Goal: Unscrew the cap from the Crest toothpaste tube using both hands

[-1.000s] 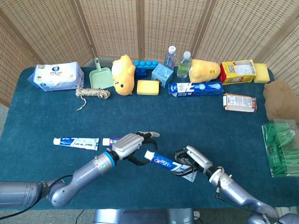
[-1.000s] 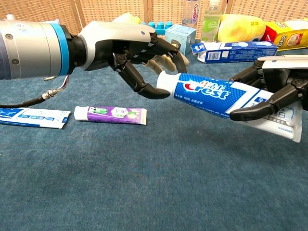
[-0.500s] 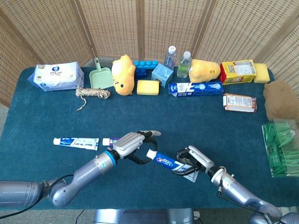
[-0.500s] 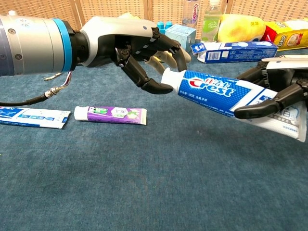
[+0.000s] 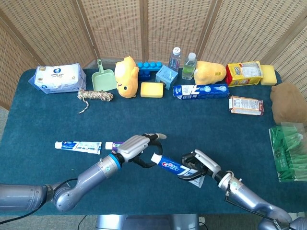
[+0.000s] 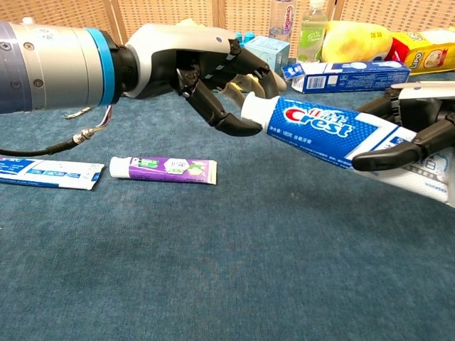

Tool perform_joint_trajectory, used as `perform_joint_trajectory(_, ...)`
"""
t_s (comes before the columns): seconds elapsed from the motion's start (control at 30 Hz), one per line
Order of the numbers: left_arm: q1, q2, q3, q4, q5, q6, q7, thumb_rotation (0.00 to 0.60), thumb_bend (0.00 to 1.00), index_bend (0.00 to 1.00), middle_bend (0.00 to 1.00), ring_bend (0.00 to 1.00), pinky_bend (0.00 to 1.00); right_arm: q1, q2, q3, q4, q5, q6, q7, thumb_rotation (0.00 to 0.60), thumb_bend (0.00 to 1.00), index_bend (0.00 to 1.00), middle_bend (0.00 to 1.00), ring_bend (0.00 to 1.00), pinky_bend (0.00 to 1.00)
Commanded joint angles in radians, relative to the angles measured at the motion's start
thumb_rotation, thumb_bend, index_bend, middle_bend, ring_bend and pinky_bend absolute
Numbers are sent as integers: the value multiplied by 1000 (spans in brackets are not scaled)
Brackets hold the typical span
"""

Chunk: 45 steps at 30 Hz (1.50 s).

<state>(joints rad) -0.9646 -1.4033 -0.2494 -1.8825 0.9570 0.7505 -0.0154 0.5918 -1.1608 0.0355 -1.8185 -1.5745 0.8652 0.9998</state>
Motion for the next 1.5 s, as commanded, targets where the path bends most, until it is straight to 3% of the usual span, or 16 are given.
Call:
perform_joint_trajectory(0.03,-2,0,-2,1,2,-3,-7,600,304,402,157,146,169,2,2,-5,-1,0,3,-3,600,357,956,816,799,899)
perform_joint_trajectory(0.8,-13,27,7,-13,18,-32,-37,600,308,356,148,146,181,15,4,-28,7,7,13,2,600,357,955,815,799,898)
perform_joint_trajectory(1.5,-18,11,10,5,18,-7,-42,600,312,488,173,163,207,24,11,-47,8,-9,34,53,600,367,953,814,799,899)
